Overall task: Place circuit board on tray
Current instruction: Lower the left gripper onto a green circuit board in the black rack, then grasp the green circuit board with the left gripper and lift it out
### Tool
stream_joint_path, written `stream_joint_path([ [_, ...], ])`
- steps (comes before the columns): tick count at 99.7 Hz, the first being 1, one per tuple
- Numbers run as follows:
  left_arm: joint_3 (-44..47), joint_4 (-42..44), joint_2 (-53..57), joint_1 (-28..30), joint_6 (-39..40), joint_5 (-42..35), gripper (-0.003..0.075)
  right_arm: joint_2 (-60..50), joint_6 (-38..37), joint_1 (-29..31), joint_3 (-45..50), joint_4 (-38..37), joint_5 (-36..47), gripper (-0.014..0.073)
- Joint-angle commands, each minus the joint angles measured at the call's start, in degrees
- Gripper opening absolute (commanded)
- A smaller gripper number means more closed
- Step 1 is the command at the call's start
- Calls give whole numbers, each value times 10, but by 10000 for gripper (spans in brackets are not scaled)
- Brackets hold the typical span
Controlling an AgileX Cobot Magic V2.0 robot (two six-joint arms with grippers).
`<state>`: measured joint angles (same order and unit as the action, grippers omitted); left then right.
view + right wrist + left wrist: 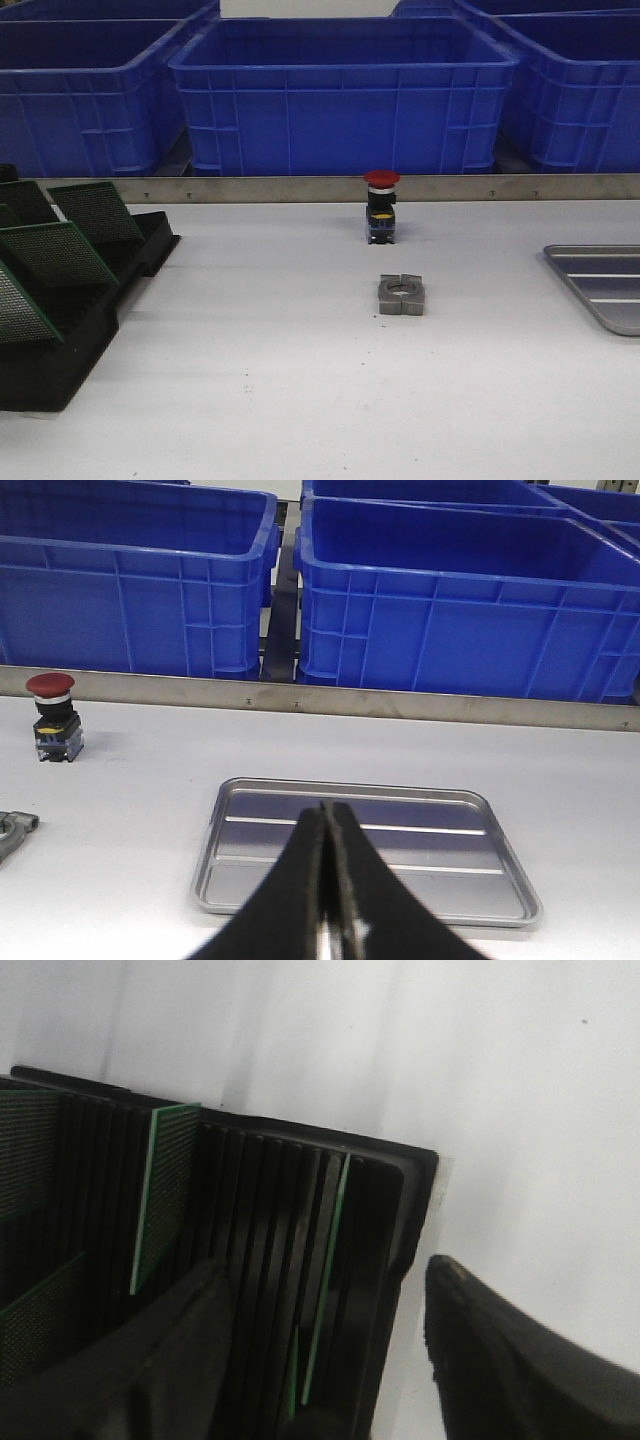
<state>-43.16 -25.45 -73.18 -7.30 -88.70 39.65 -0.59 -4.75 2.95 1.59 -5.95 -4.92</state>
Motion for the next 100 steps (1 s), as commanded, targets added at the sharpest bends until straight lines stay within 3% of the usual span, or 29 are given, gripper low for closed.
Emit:
stream_joint_path([
  [1,-19,-12,-18,-5,-1,-36,391,-11,2,4,0,-5,49,-60],
  [19,-19,-12,-64,-5,-1,-41,353,-11,2,4,0,-5,49,-60],
  [41,-19,-12,-68,-5,-1,-45,-16,-11,2,4,0,-5,49,-60],
  [57,-32,-12,-59,-7,-1,-31,-17,-11,2,4,0,-5,49,-60],
  [78,-98,-34,-5,-7,-1,84,-17,-11,2,4,0,-5,49,-60],
  [100,-117,-160,18,-8,-1,158,-17,-11,2,4,0,-5,49,-60],
])
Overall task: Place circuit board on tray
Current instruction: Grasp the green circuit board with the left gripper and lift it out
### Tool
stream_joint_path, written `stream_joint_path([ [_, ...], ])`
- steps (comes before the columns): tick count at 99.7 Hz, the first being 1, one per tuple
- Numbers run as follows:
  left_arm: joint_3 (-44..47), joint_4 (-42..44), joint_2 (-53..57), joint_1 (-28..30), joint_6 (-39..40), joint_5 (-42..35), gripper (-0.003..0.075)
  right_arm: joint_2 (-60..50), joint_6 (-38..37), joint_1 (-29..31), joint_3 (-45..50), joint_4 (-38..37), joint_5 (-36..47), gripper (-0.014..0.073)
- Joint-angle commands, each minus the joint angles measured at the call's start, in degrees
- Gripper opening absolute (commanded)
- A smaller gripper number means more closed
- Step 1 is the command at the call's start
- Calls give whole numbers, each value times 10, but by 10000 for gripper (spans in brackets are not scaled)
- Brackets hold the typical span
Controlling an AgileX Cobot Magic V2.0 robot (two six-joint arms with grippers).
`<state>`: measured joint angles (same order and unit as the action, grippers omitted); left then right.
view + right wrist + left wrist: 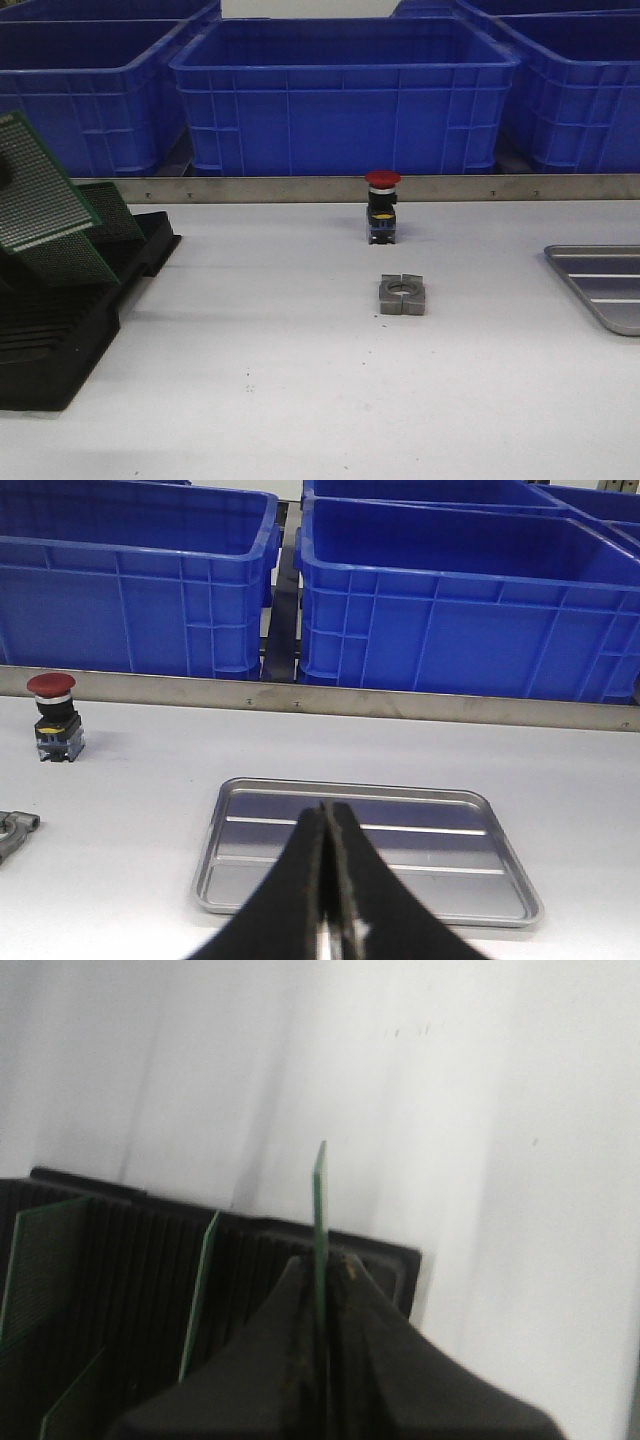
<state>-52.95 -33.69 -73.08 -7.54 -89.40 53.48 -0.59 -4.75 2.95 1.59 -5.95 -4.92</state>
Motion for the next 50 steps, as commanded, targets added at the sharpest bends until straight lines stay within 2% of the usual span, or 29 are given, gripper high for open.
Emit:
stream_joint_path([
  [1,-19,-82,16,-8,6,21,-17,-11,2,4,0,-5,49,-60],
  [10,-19,-117,6,-36,6,22,-17,-11,2,4,0,-5,49,-60],
  [29,-19,-173,-23,-147,6,-3,-17,-11,2,4,0,-5,49,-60],
  [50,-21,-260,-67,-245,6,-21,-17,-11,2,4,0,-5,53,-60],
])
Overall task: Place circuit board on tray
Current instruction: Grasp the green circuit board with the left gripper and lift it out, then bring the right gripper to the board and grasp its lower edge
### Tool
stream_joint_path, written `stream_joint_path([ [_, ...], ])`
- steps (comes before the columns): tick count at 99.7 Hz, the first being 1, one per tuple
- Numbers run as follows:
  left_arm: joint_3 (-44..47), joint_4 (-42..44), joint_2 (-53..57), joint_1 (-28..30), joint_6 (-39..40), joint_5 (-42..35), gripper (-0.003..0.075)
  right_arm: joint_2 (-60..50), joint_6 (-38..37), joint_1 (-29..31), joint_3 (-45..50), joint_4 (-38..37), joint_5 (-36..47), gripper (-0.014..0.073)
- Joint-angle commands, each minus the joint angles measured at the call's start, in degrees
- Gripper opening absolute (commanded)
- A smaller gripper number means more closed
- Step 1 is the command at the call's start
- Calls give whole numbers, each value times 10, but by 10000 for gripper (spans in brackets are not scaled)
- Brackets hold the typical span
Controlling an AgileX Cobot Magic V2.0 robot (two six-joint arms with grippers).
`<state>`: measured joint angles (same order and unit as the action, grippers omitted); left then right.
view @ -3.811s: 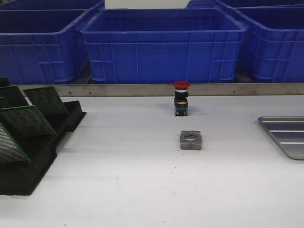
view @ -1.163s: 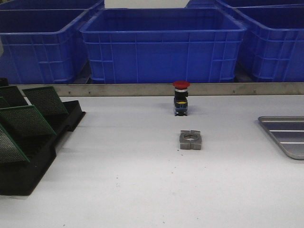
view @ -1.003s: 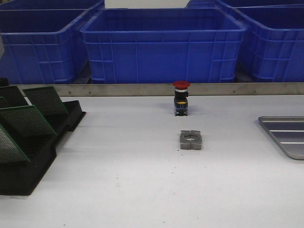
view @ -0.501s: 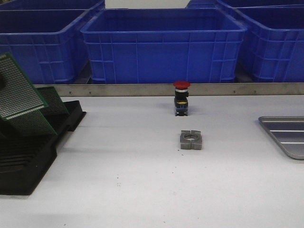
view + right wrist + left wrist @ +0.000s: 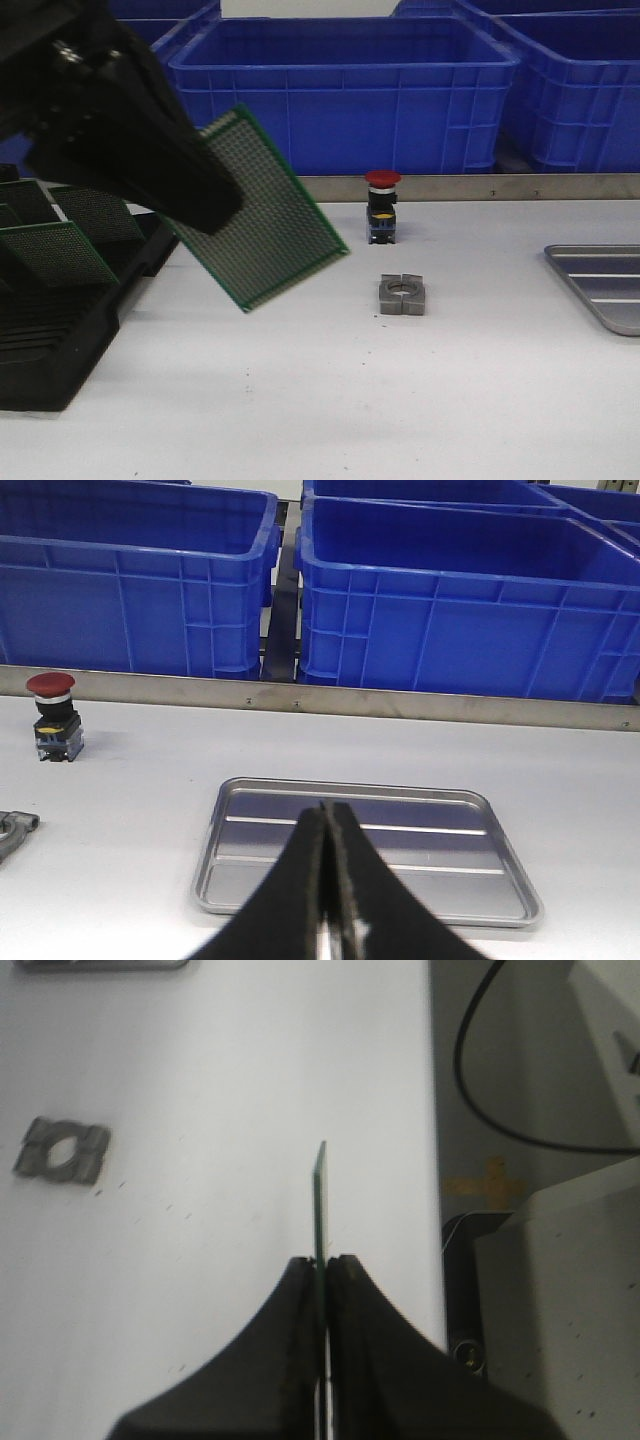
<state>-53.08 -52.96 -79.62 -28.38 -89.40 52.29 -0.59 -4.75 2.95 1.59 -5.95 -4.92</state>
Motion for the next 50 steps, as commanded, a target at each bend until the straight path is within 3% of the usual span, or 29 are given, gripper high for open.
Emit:
stream_joint_path([
  [1,-20,-73,-3,-40,6,-11,-17,-11,2,4,0,-5,54,-60],
  [30,-21,-90,-26,-91,6,-16,-17,-11,-7,3,-15,8,57,-60],
  [50,-21,-90,-26,-91,6,-14,-17,6,-7,3,-121,16,-129,-60],
])
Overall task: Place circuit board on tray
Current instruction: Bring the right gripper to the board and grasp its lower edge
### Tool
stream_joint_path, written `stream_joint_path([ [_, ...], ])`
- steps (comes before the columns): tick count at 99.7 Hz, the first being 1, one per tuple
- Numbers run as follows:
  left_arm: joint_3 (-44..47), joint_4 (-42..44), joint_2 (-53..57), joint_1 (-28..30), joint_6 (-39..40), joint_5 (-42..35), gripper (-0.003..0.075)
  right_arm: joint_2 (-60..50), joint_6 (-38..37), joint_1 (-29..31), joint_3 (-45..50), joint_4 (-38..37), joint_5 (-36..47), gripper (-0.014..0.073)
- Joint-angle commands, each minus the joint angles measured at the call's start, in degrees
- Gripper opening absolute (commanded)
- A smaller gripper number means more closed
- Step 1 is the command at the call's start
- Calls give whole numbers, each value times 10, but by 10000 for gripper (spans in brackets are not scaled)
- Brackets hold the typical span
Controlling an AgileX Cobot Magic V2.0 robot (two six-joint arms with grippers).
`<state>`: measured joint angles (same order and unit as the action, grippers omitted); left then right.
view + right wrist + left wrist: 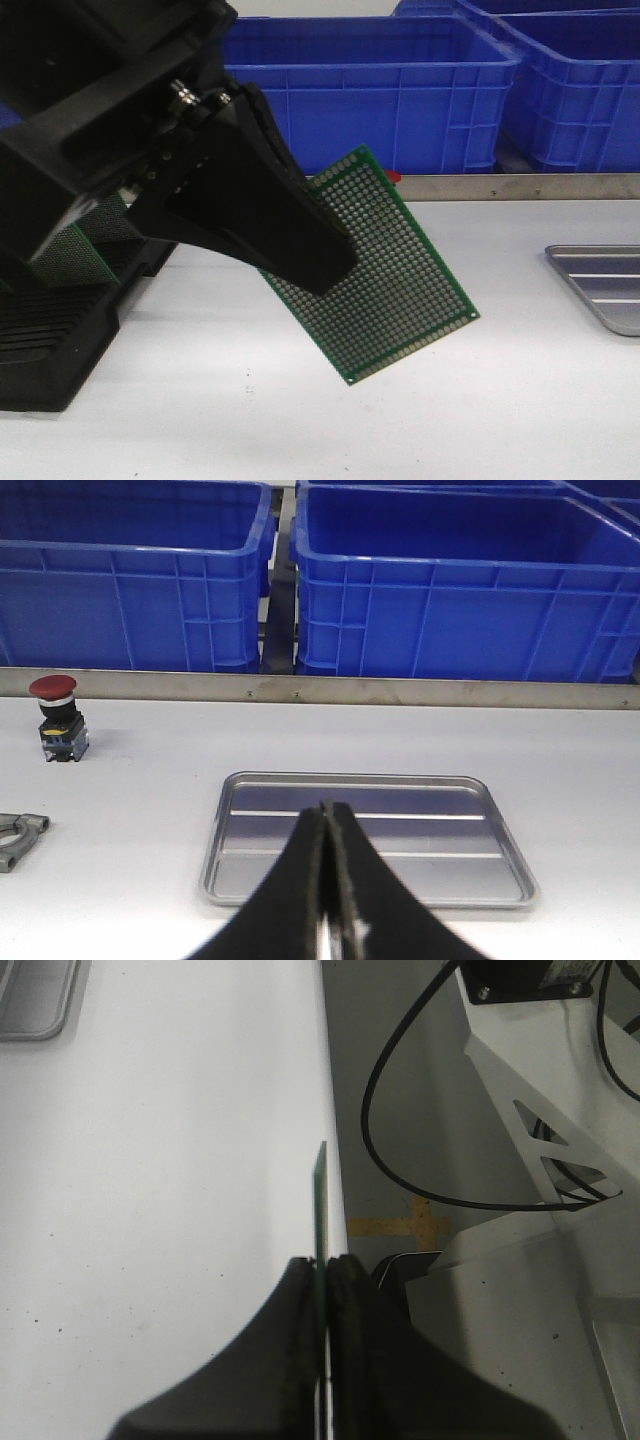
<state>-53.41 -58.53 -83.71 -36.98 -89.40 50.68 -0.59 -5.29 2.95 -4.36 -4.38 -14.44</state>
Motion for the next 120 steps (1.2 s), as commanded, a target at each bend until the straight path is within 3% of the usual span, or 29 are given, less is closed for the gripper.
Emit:
stream_joint_path([
  [1,-18,-35,15,-5,6,2,-17,8,-1,3,-70,1,-42,-60],
  [11,-18,-35,15,-5,6,2,-17,46,-1,3,-130,1,-157,-60],
  [25,-18,-35,15,-5,6,2,-17,121,2,3,-200,19,-241,-60],
  [55,-18,-35,15,-5,6,2,-17,294,25,3,-286,84,-297,-55],
  [63,-18,-35,15,-5,6,2,-17,329,97,3,-293,148,-291,-30],
  [70,-18,-35,15,-5,6,2,-17,355,184,3,-295,230,-286,45],
  [87,-18,-35,15,-5,6,2,-17,407,437,-7,-295,459,-300,402],
  [94,-18,-35,15,-5,6,2,-17,425,539,-29,-295,522,-311,498],
  [105,-18,-35,15,-5,6,2,-17,455,661,-89,-295,567,-329,517],
  [120,-18,-36,15,-5,6,2,-17,518,718,-170,-295,570,-326,517],
])
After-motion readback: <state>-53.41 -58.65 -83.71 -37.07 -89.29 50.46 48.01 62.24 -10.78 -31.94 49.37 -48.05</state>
